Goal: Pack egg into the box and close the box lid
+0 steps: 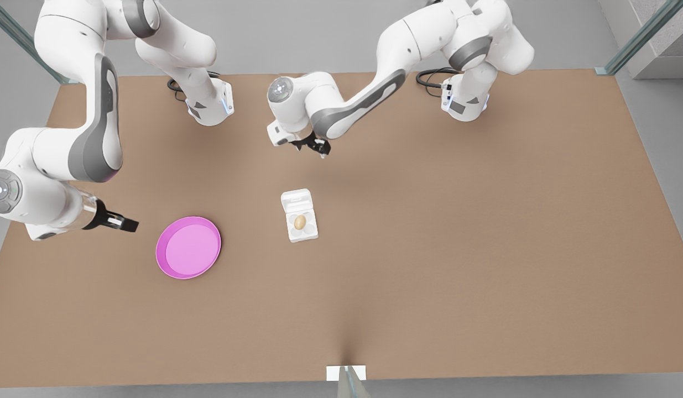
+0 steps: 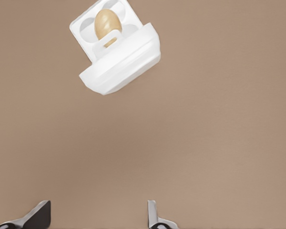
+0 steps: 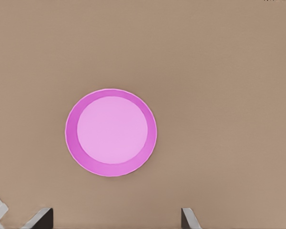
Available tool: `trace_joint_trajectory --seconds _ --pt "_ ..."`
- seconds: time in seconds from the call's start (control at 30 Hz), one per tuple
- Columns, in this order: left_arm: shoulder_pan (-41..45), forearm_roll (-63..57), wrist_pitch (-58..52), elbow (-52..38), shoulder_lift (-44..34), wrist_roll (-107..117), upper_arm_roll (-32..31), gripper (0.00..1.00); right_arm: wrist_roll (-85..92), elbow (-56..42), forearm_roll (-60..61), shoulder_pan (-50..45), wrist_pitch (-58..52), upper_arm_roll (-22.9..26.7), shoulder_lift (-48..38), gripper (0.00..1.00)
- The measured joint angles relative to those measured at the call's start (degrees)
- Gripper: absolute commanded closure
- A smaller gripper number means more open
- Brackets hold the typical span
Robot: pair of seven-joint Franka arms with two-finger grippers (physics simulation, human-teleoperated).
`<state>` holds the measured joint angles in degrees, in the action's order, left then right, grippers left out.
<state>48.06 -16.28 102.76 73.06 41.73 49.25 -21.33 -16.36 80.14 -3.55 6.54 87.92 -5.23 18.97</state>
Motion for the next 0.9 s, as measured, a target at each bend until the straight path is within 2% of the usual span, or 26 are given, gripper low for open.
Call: trace_joint_trajectory --seconds 0.17,0.33,0.9 --pt "0.1 -5.3 7.0 0.4 5.8 11.7 1.8 0.0 5.0 0.7 0.2 -0.7 0.9 0.0 1.1 0.0" --pt "-1.1 -7.5 12.0 0.8 7.5 20.7 2.0 0.0 8.7 1.6 0.1 -1.0 1.8 -0.3 1.2 0.0" --pt "-7.9 -9.5 14.7 0.1 6.2 35.6 2.0 0.0 15.8 2.9 0.4 -1.0 2.6 -0.3 1.2 0.0"
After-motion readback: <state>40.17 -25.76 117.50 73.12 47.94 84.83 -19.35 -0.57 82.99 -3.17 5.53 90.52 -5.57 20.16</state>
